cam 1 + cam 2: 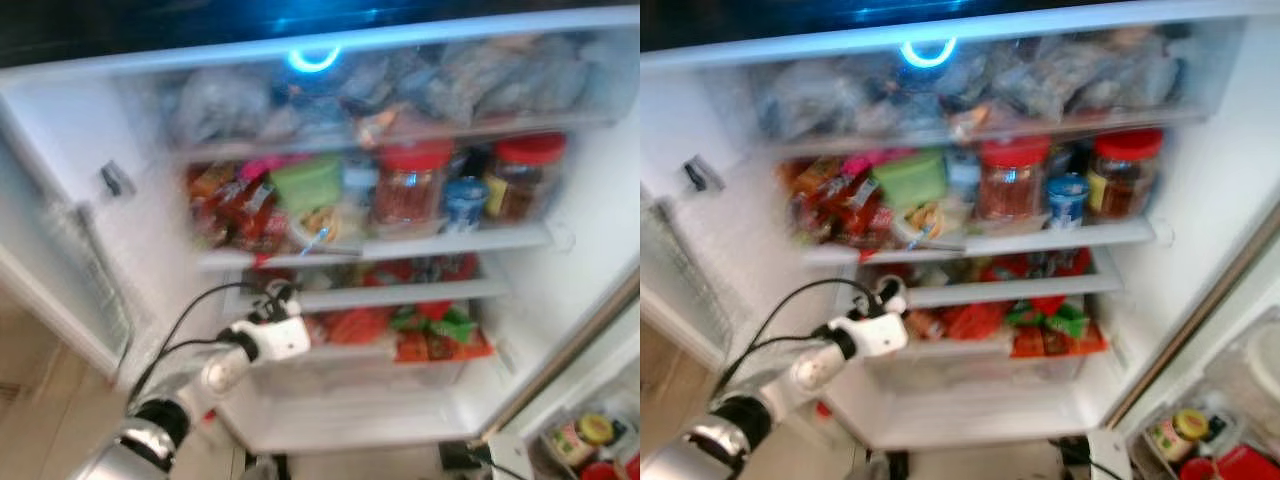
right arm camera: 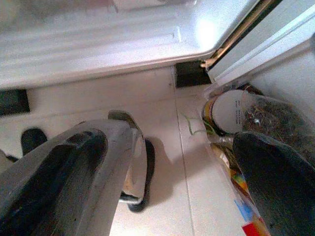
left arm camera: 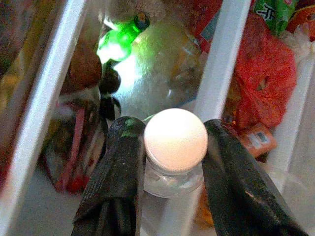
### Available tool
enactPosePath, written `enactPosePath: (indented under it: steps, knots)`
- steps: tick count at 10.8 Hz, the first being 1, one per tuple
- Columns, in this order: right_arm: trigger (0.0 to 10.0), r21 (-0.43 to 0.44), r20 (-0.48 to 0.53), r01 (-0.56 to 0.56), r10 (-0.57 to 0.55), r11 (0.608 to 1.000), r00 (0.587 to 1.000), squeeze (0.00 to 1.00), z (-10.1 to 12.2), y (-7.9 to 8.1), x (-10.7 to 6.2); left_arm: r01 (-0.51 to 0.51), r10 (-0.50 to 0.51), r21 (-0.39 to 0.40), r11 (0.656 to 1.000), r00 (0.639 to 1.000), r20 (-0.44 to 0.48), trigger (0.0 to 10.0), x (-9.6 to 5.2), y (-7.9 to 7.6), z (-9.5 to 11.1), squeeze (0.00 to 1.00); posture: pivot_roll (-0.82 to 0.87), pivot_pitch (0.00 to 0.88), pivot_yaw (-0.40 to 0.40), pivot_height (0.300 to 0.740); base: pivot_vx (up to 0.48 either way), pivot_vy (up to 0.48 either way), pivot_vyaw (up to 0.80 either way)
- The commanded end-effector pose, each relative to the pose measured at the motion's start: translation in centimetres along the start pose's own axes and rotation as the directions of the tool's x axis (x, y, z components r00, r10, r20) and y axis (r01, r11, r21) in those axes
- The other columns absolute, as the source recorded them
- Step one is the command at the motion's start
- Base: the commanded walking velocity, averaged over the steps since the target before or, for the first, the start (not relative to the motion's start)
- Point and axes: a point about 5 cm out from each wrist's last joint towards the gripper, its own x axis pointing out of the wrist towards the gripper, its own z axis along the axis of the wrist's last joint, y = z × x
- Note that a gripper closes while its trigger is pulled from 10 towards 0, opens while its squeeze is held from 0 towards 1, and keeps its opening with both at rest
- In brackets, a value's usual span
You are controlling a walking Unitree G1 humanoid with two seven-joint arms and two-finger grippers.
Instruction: Restocking fridge
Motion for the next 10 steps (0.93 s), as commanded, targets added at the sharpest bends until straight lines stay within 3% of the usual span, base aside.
enactPosePath:
  steps: [1, 3, 5, 7, 10]
  knots:
    - [10.0, 0.004, -0.021, 0.003, -0.003, 1.000, 1.000, 0.00, -0.6, -0.1, -0.1, 0.007, -0.007, -0.013, 1.000, 1.000, 0.012, 10.0, 0.3, 0.0, 0.4, 0.00, -0.09, 0.031, 0.090, 0.660, 0.334, 0.000, 0.00]
    - [10.0, 0.004, -0.020, 0.003, -0.003, 1.000, 1.000, 0.00, -0.5, -0.1, -0.1, 0.025, -0.024, -0.020, 0.999, 0.998, 0.051, 10.0, 0.2, -0.1, 0.7, 0.00, -0.09, 0.030, 0.089, 0.660, 0.165, 0.000, 0.00]
    - [10.0, 0.003, -0.021, 0.001, -0.001, 1.000, 1.000, 0.00, -0.5, -0.1, -0.1, 0.104, -0.103, -0.012, 0.994, 0.992, 0.079, 10.0, 0.1, -0.8, 1.1, 0.00, -0.08, 0.031, 0.091, 0.660, 0.000, 0.000, 0.00]
    - [10.0, 0.003, -0.020, -0.001, 0.001, 1.000, 1.000, 0.00, -0.5, -0.1, -0.1, 0.059, -0.058, 0.030, 0.998, 0.998, -0.031, 10.0, 0.4, -0.5, -0.1, 0.00, -0.07, 0.034, 0.086, 0.660, 0.000, 0.000, 0.00]
    - [10.0, -0.003, -0.015, -0.009, 0.009, 1.000, 1.000, 0.00, -0.4, 0.0, -0.1, -0.009, 0.016, 0.075, 0.997, 0.995, -0.103, 10.0, 1.5, 1.0, -0.3, 0.00, -0.09, 0.060, 0.093, 0.660, 0.000, 0.000, 0.00]
